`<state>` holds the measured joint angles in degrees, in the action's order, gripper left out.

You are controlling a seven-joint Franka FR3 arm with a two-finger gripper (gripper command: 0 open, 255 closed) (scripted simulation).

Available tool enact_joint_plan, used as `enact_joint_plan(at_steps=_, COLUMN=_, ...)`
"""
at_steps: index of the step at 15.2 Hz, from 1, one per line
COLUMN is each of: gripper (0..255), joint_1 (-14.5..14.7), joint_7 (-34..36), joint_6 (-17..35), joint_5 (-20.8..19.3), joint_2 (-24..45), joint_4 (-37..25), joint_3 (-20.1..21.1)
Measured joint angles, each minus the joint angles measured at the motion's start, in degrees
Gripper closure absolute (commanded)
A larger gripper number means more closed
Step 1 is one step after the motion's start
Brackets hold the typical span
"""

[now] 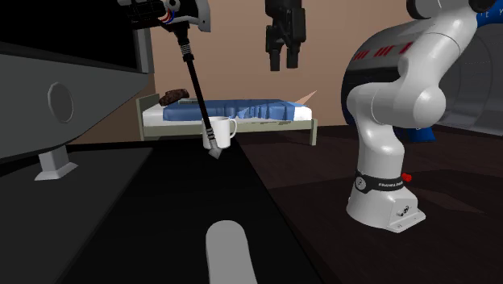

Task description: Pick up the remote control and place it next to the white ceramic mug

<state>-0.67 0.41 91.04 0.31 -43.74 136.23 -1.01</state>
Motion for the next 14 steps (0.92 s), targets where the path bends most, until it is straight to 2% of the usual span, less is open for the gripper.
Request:
enact_joint_plan(at_steps=3, gripper=0, joint_1=1.1, joint_7=-2.3, joint_6=2.0, joint_5=-0.1, joint_2=1.9, joint_4=0.1, joint_3=-0.2)
enact_joint_plan(at_steps=14, gripper=0, joint_1=10.1, joint_7=-22.4, joint_6=17.6, joint_5=0.2, joint_2=22.0, joint_4=-4.5, joint_3=-0.4)
